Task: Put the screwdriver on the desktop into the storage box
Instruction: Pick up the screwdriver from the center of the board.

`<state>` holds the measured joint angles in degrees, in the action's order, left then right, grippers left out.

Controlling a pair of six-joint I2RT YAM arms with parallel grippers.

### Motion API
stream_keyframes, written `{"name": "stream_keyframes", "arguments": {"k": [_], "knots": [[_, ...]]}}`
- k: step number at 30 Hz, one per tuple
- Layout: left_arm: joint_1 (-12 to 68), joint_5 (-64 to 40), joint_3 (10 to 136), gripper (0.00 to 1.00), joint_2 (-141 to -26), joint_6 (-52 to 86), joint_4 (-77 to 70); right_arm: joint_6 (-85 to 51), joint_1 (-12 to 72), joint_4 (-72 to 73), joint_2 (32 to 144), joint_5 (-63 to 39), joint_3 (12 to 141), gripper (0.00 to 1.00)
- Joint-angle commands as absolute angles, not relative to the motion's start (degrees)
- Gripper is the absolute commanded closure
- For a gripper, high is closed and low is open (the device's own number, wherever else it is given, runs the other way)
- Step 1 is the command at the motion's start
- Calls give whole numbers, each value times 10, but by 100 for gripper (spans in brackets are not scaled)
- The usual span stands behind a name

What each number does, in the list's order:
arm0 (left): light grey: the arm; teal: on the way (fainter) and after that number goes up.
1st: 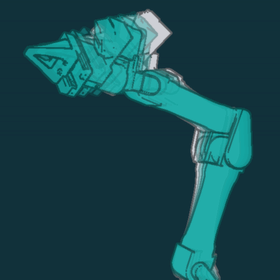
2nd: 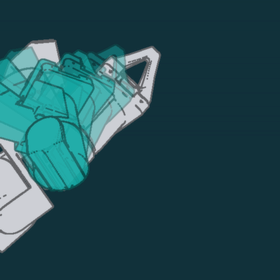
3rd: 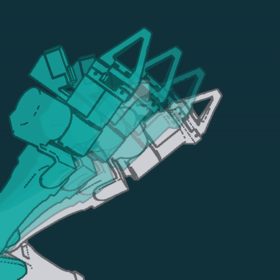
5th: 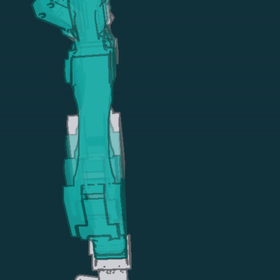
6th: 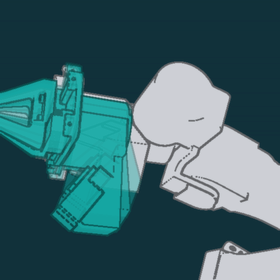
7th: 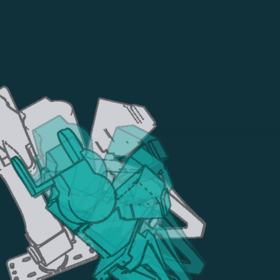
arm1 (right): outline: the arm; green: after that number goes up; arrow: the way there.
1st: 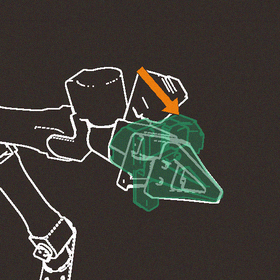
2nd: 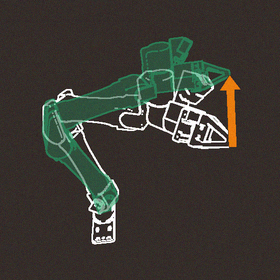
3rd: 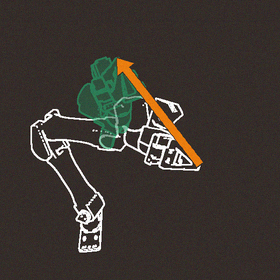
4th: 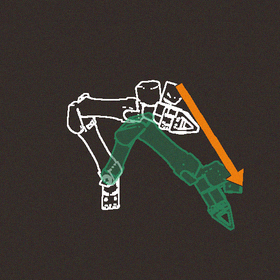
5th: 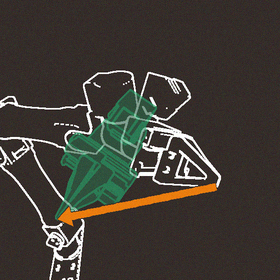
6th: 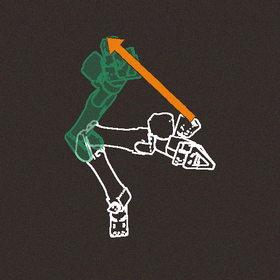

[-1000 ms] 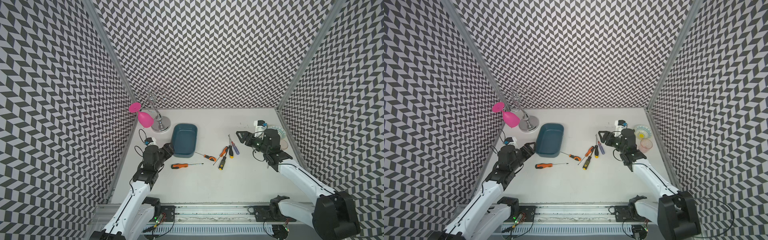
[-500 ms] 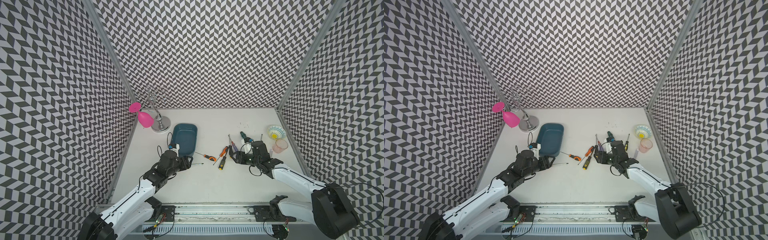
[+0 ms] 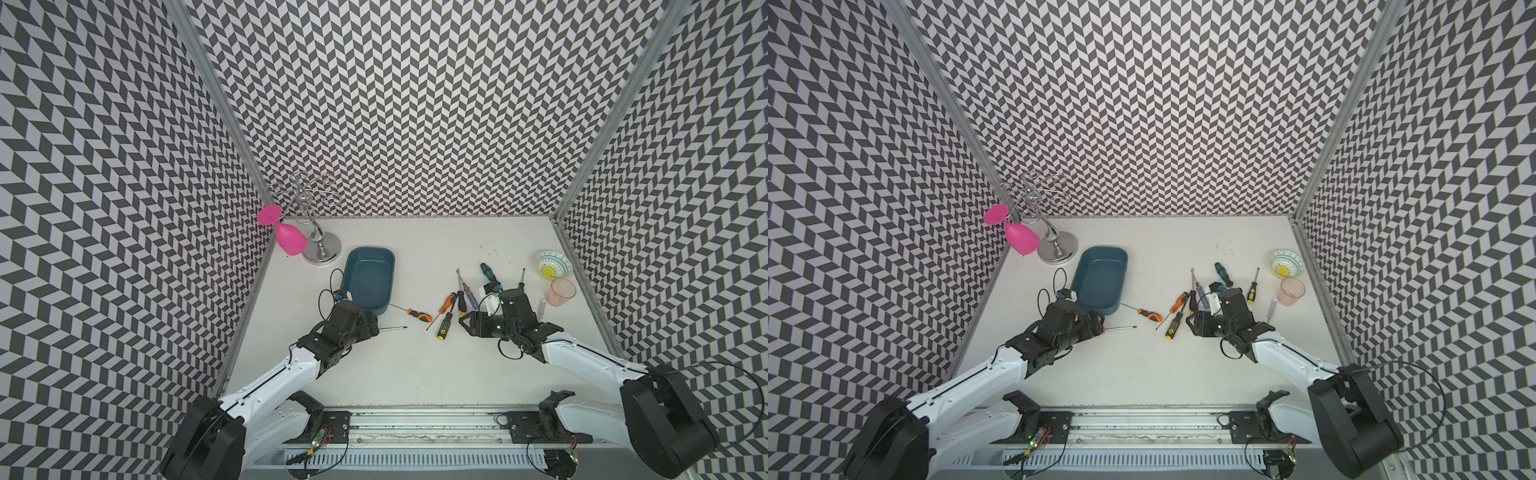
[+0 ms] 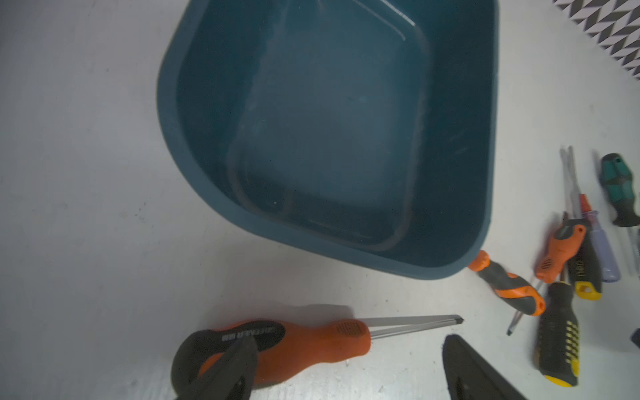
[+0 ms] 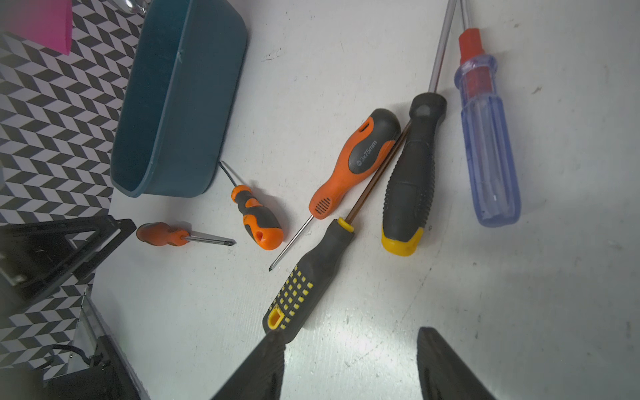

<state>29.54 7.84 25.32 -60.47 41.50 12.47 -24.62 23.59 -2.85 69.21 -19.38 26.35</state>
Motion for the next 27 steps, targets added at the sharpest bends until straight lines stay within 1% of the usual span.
{"name": "stream_keyframes", "arguments": {"k": [1,4,10,13,18,21,23,27], "knots": [[284,99,271,12,-630,400,119,-235,242,-2,687,-202,258,36],[279,98,263,9,-641,392,102,-233,248,1,687,-212,254,36],[276,85,259,9,-643,387,100,-227,286,4,711,-218,258,36],[276,79,249,11,-630,386,99,-229,297,12,724,-214,258,37],[278,55,240,22,-627,389,116,-235,305,21,738,-213,260,37],[279,48,234,25,-626,392,123,-237,308,24,743,-211,263,37],[283,40,231,27,-627,394,127,-237,310,23,746,-210,265,37],[300,55,221,22,-635,403,134,-236,313,26,750,-208,265,37]]}}
